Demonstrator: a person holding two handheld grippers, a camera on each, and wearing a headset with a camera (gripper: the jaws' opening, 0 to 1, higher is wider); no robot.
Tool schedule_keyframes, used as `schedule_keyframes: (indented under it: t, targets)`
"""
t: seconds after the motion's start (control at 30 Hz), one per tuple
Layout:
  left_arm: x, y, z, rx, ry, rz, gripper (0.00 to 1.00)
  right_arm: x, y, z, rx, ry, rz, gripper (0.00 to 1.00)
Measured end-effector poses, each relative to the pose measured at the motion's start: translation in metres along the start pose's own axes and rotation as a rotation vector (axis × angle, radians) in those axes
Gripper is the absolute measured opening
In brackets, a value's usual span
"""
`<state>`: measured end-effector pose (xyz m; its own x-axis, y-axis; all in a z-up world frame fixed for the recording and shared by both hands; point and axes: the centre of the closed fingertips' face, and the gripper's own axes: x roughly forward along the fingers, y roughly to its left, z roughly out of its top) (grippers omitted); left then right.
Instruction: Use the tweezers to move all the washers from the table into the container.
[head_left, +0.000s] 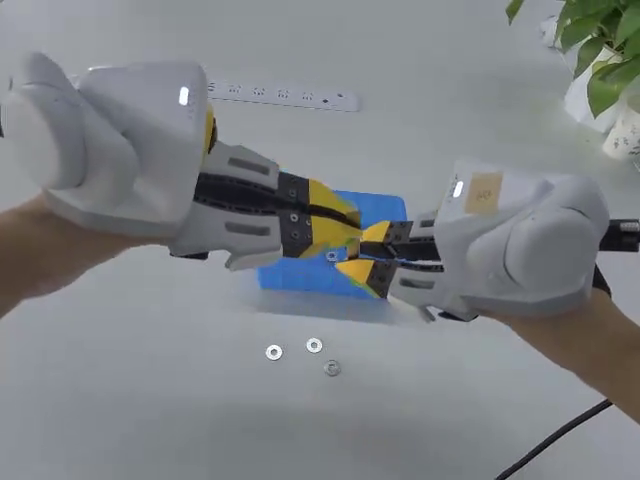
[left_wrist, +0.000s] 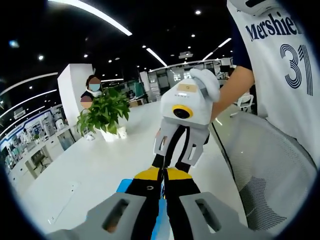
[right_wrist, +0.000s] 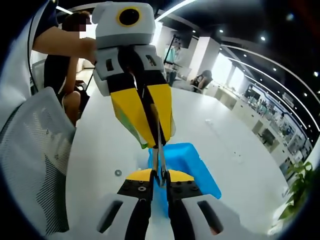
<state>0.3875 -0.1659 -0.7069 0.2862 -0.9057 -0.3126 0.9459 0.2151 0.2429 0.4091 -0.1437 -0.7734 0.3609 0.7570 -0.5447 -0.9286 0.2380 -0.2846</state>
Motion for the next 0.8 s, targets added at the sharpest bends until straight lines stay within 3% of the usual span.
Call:
schedule_keyframes:
  t: [0.2,0.4,0.63,0.8]
  targets:
    - [0.001,0.022,-0.002,0.031,0.011,0.022,0.05,0.009,-0.022,0.003,-0.010,0.000,-0.034,0.11]
    - [0.010,0.040,-0.022,0.020,0.040,0.024,0.05,0.028,-0.036,-0.010,0.016,0.023,-0.029,0.11]
    - [0.027,0.048,-0.049,-0.032,0.071,0.010,0.05,0.046,-0.039,-0.036,0.074,0.075,0.005,0.11]
    - [0.035,0.046,-0.063,-0.101,0.072,-0.001,0.05,0.052,-0.034,-0.051,0.098,0.103,0.017,0.11]
